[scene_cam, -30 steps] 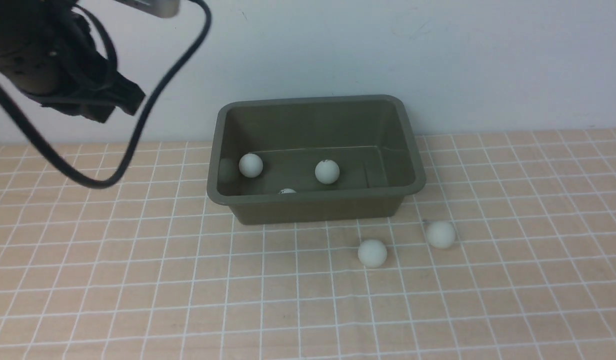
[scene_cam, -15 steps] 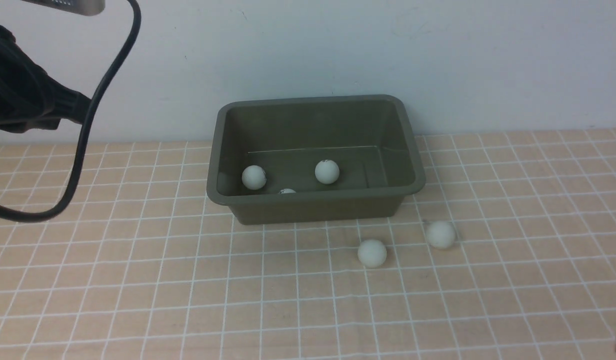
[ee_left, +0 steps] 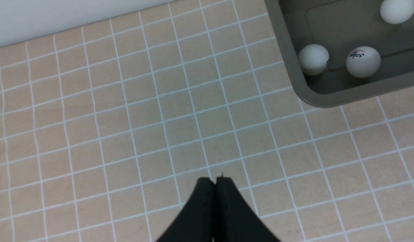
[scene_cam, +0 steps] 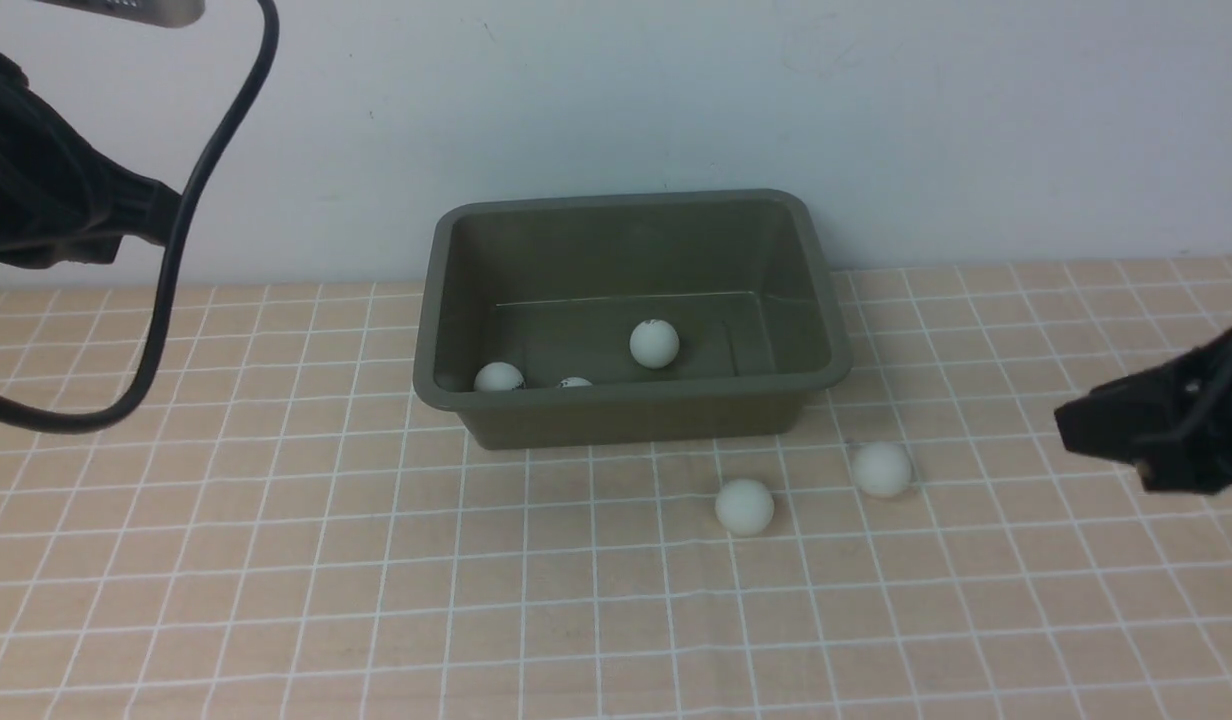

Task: Put the table tennis balls into the box on the light coffee tablecloth.
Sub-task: 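Reach for and grasp a ping pong ball on the table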

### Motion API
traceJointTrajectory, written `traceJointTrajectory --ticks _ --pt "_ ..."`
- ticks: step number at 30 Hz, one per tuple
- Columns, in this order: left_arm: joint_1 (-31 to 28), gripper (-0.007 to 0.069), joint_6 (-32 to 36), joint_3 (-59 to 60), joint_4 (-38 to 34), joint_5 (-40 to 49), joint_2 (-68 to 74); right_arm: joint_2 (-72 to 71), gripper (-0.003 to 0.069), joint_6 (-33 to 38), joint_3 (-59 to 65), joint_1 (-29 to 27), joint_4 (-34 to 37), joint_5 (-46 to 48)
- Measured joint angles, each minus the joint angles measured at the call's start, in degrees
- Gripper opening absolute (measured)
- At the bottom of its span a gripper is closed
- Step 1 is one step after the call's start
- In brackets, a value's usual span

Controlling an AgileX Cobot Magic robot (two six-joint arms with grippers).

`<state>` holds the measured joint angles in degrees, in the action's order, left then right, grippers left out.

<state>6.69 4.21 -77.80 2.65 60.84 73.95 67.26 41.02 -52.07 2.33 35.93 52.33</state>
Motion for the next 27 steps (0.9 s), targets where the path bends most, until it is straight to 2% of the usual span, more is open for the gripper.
traceJointTrajectory --ticks 7,11,12,13,15,18,22,27 --pt "0.0 -0.0069 0.0 0.0 0.0 1.9 0.0 12.7 0.0220 2.3 -4.9 1.6 -0.7 -4.0" --pt "0.0 -0.0069 0.0 0.0 0.0 1.9 0.0 18.7 0.0287 0.7 -5.7 5.0 -2.2 -8.8" --pt "0.0 -0.0069 0.0 0.0 0.0 1.9 0.0 21.0 0.0344 -0.2 -5.9 6.5 -2.4 -11.5" --pt "0.0 -0.0069 0.0 0.0 0.0 1.9 0.0 21.3 0.0351 -0.2 -5.9 6.7 -2.4 -11.7" --pt "0.0 -0.0069 0.0 0.0 0.0 1.9 0.0 24.6 0.0440 -0.9 -6.8 8.5 -2.5 -14.7" --pt "0.0 -0.0069 0.0 0.0 0.0 1.9 0.0 27.6 0.0498 -1.1 -8.3 9.5 -2.7 -15.8" --pt "0.0 -0.0069 0.0 0.0 0.0 1.9 0.0 31.8 0.0512 -2.1 -11.5 9.7 -3.2 -16.1" --pt "0.0 -0.0069 0.0 0.0 0.0 2.1 0.0 37.4 0.0492 -4.3 -17.4 9.7 -4.0 -13.6"
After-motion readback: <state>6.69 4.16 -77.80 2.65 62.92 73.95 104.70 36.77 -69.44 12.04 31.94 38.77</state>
